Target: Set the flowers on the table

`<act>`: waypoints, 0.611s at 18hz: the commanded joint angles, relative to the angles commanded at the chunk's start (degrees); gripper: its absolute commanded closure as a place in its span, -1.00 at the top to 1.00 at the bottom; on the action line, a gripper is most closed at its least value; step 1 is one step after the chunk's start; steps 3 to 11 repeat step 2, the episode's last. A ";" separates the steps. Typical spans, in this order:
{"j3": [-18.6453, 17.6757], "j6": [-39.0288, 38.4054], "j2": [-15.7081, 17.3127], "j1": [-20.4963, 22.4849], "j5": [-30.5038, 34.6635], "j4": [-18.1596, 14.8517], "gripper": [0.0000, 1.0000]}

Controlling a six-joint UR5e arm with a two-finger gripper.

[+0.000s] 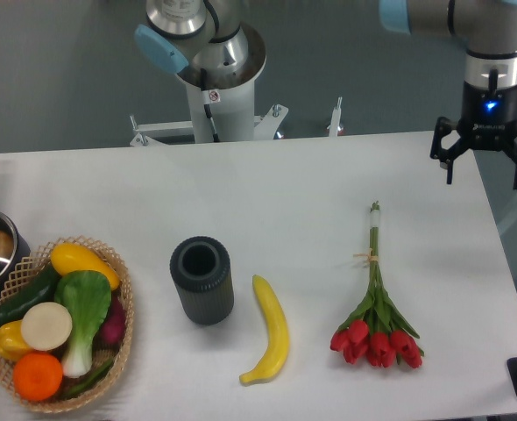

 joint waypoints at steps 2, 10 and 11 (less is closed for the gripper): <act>0.09 0.00 -0.17 0.61 0.09 0.00 1.00; 0.09 0.00 -0.17 0.61 0.09 0.00 1.00; 0.09 0.00 -0.17 0.61 0.09 0.00 1.00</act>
